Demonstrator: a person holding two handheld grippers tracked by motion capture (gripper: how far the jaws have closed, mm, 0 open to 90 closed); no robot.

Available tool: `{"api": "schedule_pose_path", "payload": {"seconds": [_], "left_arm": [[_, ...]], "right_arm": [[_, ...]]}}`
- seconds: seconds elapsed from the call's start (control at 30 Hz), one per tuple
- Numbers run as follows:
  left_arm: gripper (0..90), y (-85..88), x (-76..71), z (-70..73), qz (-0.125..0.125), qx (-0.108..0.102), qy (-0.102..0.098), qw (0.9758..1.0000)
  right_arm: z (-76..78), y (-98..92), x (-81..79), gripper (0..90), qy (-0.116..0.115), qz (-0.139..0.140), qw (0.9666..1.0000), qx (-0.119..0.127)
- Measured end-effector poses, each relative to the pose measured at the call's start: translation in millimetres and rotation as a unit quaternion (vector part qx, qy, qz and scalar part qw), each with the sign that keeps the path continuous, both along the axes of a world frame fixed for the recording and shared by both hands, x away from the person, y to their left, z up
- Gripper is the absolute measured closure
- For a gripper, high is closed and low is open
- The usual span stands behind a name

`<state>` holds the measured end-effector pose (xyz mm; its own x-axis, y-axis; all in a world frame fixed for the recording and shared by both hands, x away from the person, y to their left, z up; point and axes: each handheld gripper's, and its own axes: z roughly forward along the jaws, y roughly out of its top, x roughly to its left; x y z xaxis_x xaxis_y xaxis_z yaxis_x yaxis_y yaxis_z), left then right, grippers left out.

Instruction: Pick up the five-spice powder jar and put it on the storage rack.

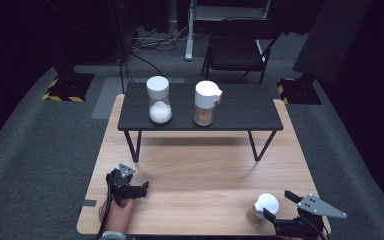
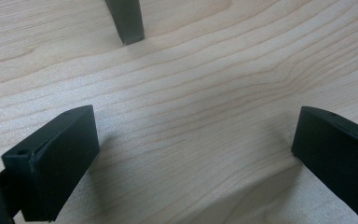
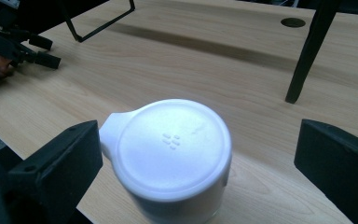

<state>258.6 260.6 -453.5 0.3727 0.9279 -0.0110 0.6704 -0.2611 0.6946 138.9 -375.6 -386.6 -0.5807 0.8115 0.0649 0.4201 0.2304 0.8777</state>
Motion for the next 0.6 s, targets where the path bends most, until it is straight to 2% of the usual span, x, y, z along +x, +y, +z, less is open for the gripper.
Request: {"api": "schedule_pose_path", "payload": {"seconds": [0.23,0.6], "left_arm": [[0.2,-0.1,0.0,0.1,0.0,0.0,0.0,1.0],[0.2,0.0,0.0,0.0,0.0,0.0,0.0,1.0]], "right_arm": [[-4.3,2.5,1.0,0.5,0.009,0.003,0.9999,-0.004],[-21.2,6.7,1.2,0.6,0.014,0.002,0.9998,-0.013]]}}
